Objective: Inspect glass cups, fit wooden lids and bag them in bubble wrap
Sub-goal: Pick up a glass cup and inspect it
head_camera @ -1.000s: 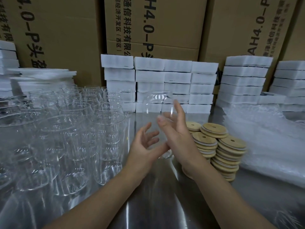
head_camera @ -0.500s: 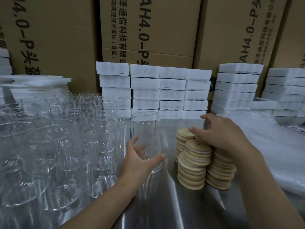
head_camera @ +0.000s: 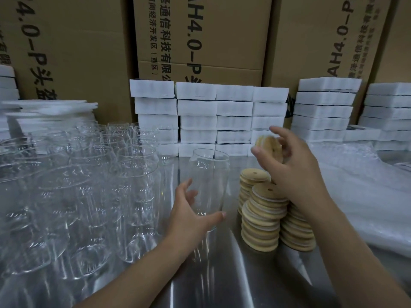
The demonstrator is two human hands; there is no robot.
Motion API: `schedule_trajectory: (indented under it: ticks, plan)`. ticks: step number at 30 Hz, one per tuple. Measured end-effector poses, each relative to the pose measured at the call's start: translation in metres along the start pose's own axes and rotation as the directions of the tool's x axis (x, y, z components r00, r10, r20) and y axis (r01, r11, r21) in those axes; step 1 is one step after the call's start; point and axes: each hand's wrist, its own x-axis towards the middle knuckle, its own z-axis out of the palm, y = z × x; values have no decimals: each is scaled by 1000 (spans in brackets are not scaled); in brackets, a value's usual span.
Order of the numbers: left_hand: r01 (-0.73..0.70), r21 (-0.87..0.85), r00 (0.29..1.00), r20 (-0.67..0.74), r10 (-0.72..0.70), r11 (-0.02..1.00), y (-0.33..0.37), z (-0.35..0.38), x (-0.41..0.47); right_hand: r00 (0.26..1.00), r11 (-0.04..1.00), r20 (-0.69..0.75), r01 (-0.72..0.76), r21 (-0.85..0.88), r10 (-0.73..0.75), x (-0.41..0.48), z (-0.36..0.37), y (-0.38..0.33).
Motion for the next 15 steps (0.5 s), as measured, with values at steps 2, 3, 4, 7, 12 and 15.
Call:
schedule_trajectory:
  ticks: [2, 3, 4, 7, 12, 15]
  plan:
    - [-10, 22, 1000, -7, 11, 1000, -1, 0, 0, 998, 981, -58, 42, 191, -32, -5, 6, -8]
    - [-19, 33, 1000, -11, 19, 999, -1, -1, 1, 997, 956, -66, 53, 287, -35, -6, 8, -11]
    - [-29, 44, 999, -15, 30, 999, -2, -1, 1, 997, 927, -63, 60, 371, -40, -8, 10, -12]
    - [-77, 86, 997, -13, 78, 993, 0, -2, -1, 997, 842, -41, 75, 535, -62, -11, 13, -14]
    - [-169, 146, 986, 8, 169, 975, 6, -1, -8, 992, 815, 78, 33, 579, -95, -14, 21, -14]
    - [-201, 155, 979, 9, 202, 967, 5, -1, -8, 975, 885, 174, 41, 464, -137, -17, 23, -13]
